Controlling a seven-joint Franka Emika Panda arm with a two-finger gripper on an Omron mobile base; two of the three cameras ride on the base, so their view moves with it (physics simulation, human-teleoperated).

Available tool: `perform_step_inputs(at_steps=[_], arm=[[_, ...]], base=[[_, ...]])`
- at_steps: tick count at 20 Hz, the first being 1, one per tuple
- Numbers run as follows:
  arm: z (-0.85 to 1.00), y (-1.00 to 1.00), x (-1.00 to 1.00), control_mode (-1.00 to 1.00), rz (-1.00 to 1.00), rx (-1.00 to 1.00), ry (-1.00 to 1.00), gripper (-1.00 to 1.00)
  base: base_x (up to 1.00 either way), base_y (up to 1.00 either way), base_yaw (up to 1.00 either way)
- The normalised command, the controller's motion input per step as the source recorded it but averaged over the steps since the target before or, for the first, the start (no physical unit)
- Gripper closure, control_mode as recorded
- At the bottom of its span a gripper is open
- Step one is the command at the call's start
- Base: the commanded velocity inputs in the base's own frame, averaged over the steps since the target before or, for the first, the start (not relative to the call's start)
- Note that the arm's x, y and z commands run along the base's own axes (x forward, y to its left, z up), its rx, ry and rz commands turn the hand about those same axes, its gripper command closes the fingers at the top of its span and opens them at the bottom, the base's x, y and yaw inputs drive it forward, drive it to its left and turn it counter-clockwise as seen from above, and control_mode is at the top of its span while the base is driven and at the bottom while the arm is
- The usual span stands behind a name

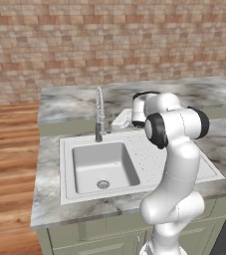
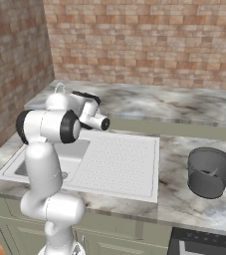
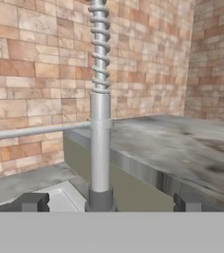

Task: Turn on the sink faucet and place the jug under the water for a few seconds to fill it up.

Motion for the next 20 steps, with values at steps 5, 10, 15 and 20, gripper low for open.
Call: perform_step_inputs(at_steps=[5, 10, 15, 20], arm=[[-0.21, 0.08, 0.27, -1.00, 0.00, 0.00, 0.00, -1.00], [-0.26, 0.00, 0.16, -1.00, 0.00, 0.00, 0.00, -1.00], [-0.26, 0.00, 0.11, -1.00, 0.00, 0.00, 0.00, -1.00], [-0.23, 0.00, 0.13, -1.00, 0.00, 0.00, 0.00, -1.00]], base=[[0.00, 0.00, 0.00], [0.00, 0.00, 0.00], [0.00, 0.00, 0.00], [0.00, 0.00, 0.00]])
